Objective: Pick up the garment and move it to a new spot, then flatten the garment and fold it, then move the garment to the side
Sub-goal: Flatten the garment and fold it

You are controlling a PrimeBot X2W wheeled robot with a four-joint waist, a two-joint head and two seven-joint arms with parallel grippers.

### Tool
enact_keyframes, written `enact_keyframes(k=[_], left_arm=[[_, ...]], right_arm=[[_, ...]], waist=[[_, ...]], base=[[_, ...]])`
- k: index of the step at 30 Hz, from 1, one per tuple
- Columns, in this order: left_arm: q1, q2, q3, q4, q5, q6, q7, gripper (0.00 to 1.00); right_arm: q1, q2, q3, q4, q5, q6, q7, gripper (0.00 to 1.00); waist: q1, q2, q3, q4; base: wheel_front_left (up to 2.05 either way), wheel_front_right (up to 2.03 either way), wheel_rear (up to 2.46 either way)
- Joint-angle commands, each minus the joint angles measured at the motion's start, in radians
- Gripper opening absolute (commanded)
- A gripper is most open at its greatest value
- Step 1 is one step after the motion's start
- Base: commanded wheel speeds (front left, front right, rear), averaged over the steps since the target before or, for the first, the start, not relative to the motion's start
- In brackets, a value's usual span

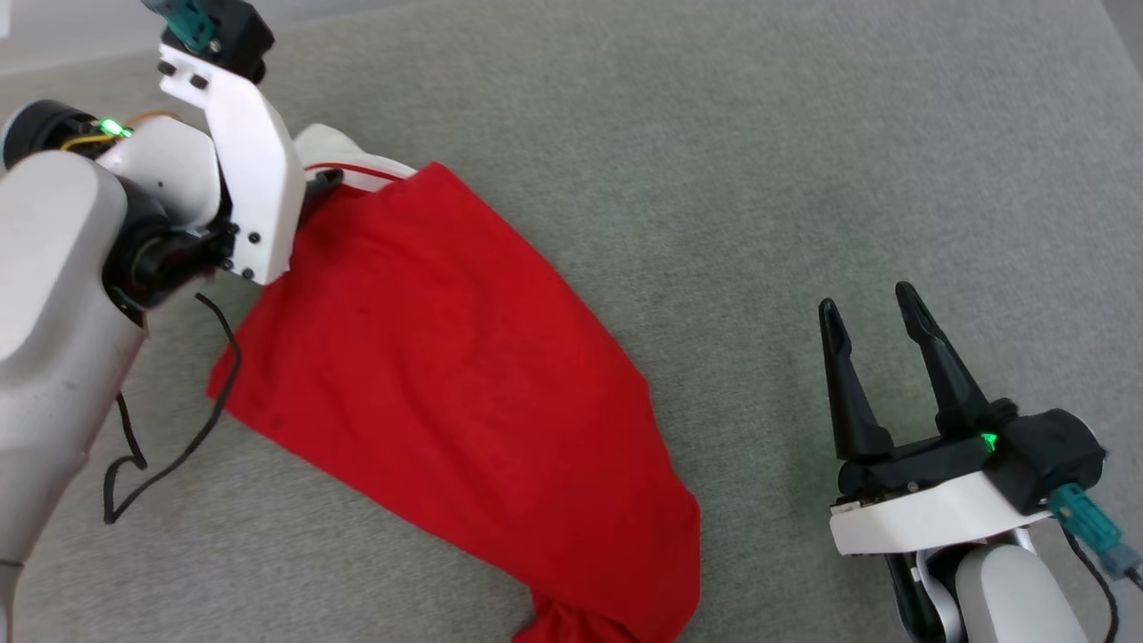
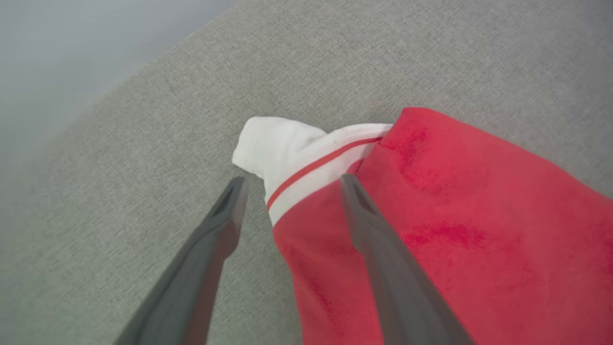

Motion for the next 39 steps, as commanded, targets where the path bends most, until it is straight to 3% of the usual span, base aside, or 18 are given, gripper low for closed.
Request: enact_keyframes(k=[1,4,5,6,7,12,20,29,37,38,39], left_arm=[[-0.017,0.004,0.001,0.015,0.003,-0.001,-0.003,1.00],[-0.020,0.001,-0.026,0.052,0.013,-0.001,-0.002,1.00],[-0.004,0.003,-0.053,0.080,-0.003,-0.001,0.009,0.90],[0.000,0.003,-0.059,0.080,-0.011,-0.001,0.005,0.19],[0.001,0.005,-0.055,0.089,-0.019,-0.001,-0.005,0.00],[-0.002,0.000,-0.066,0.092,-0.019,0.001,-0.085,0.00],[0.033,-0.004,-0.016,0.084,0.018,0.021,-0.358,0.00],[0.236,0.035,0.049,0.024,0.003,0.148,-0.564,0.00],[0.525,0.025,0.048,-0.048,-0.064,0.248,-0.629,0.00],[0.559,0.017,0.048,-0.051,-0.077,0.260,-0.636,0.16],[0.587,0.013,0.046,-0.051,-0.081,0.272,-0.640,0.46]], right_arm=[[-0.012,0.003,0.004,-0.005,-0.031,0.000,-0.002,1.00],[-0.014,0.003,0.007,-0.008,-0.028,0.000,-0.002,1.00],[-0.019,0.003,0.007,-0.013,-0.019,0.000,-0.002,1.00],[-0.018,0.003,0.005,-0.014,-0.018,0.000,-0.002,1.00],[-0.016,0.003,0.004,-0.016,-0.016,0.000,-0.002,1.00],[-0.002,0.003,-0.012,-0.016,-0.029,0.000,-0.002,1.00],[0.014,0.002,-0.025,0.003,-0.059,0.000,-0.002,1.00],[0.064,0.002,-0.040,0.027,-0.086,0.000,-0.002,1.00],[0.098,0.002,-0.042,0.044,-0.095,0.000,-0.002,1.00],[0.102,0.002,-0.040,0.046,-0.095,0.000,-0.002,1.00],[0.104,0.002,-0.040,0.049,-0.095,0.000,-0.002,1.00]], waist=[[-0.0001,0.0000,0.030,-0.028],[-0.0001,0.0000,0.044,-0.040],[-0.0001,0.0000,0.049,-0.051],[-0.0001,0.0000,0.049,-0.053],[-0.0001,0.0000,0.050,-0.053],[-0.0001,0.0000,0.037,-0.022],[-0.0001,0.0000,-0.060,0.076],[-0.0001,0.0000,-0.177,0.200],[-0.0001,0.0000,-0.238,0.269],[-0.0001,0.0000,-0.243,0.274],[-0.0001,0.0000,-0.249,0.279]], base=[[0.00,0.00,0.00],[0.00,0.00,0.00],[0.00,0.00,0.00],[0.00,0.00,0.00],[0.00,0.00,0.00],[0.00,0.00,0.00],[0.00,0.00,0.00],[0.00,0.00,0.00],[0.00,0.00,0.00],[0.00,0.00,0.00],[0.00,0.00,0.00]])
